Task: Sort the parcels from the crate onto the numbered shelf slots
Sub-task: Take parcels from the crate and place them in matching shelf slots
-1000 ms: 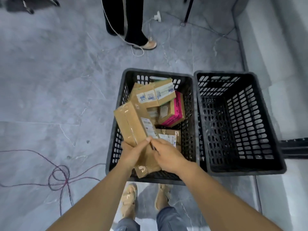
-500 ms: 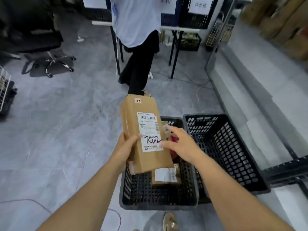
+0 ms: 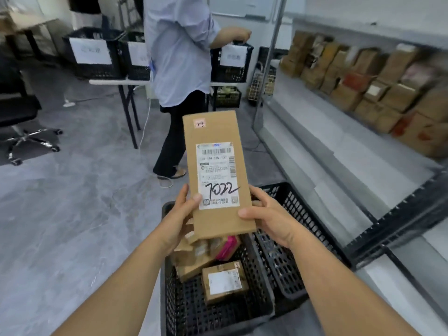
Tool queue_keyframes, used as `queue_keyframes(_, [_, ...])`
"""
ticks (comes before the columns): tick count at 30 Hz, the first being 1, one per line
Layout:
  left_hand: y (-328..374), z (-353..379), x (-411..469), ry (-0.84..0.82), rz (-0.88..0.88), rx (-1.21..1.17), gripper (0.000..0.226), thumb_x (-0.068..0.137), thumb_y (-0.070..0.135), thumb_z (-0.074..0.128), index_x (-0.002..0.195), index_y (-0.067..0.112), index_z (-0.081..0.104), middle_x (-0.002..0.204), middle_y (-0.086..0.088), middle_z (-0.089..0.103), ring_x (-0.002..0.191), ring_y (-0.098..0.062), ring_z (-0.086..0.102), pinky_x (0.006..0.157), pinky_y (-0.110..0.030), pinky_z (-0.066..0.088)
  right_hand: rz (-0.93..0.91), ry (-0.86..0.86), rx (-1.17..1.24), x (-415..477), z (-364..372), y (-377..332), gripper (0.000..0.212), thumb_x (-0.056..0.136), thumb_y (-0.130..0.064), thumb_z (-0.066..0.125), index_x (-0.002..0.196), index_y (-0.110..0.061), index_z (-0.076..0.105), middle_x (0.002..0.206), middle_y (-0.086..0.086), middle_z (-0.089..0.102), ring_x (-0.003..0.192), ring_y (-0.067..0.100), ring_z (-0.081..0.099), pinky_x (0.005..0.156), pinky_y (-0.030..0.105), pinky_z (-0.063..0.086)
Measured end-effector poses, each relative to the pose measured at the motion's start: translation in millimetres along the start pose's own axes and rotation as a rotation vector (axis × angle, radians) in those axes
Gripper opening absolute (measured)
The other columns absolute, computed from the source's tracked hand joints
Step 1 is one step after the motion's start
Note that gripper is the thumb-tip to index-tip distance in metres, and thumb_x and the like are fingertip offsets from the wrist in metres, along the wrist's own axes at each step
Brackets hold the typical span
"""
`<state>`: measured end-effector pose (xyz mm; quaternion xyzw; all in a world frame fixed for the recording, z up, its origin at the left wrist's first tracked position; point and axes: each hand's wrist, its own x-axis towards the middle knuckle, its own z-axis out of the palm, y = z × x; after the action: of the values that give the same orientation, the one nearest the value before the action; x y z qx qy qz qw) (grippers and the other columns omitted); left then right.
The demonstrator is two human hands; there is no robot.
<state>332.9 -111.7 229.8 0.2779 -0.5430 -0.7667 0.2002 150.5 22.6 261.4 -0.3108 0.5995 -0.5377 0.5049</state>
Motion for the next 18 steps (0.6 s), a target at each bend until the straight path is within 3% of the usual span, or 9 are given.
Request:
queue_keyframes(2, [3,12,3,-0.094,0.032,0.060,0.101,0.058,0.060,0.078,0.145,0.042,0.029,0.127,0.012,0.062,0.115,-0.013,0.061,0.095,-0.038,0.051,-0.068,0.098,-0.013,-10,-8,-7,0.084,0.062,-0.015,0.080,0.136,-0.031,0.044,0.114,0.012,0.069,0.101,0.024,0.068,0.079,0.032,0.054])
queue_keyframes(4, [8,27,6,-0.165,0.083,0.085,0.091,0.057,0.048,0.077,0.139,0.041,0.038,0.120,0.015,0.066,0.109,-0.008,0.064,0.083,-0.025,0.055,-0.127,0.173,-0.048,-23,-16,-14,0.093,0.056,-0.024,0.083,0.139,-0.035,0.042,0.113,0.009,0.069,0.105,0.022,0.067,0.088,0.037,0.053])
queue_keyframes(9, [19,68,17,-0.284,0.130,0.078,0.080,0.068,0.025,0.081,0.138,0.035,0.043,0.123,0.007,0.065,0.106,-0.008,0.064,0.079,-0.022,0.054,-0.191,0.315,-0.149,-69,-35,-26,0.098,0.054,-0.033,0.082,0.141,-0.042,0.037,0.126,-0.002,0.061,0.114,0.008,0.059,0.097,0.032,0.049])
queue_keyframes(13, [17,98,28,-0.409,0.105,0.099,0.086,0.058,0.041,0.080,0.136,0.040,0.044,0.125,0.009,0.064,0.115,-0.013,0.061,0.094,-0.034,0.048,-0.216,0.420,-0.159,-110,-47,-29,0.088,0.062,-0.016,0.078,0.135,-0.044,0.038,0.126,0.003,0.061,0.109,0.009,0.063,0.079,0.016,0.051])
queue_keyframes(18, [13,137,26,-0.517,0.120,0.132,0.082,0.058,0.041,0.077,0.134,0.041,0.045,0.122,0.011,0.065,0.111,-0.011,0.062,0.086,-0.026,0.051,-0.224,0.539,-0.172,-147,-61,-26,0.085,0.063,-0.008,0.078,0.130,-0.044,0.039,0.119,0.007,0.062,0.104,0.010,0.064,0.072,0.014,0.052])
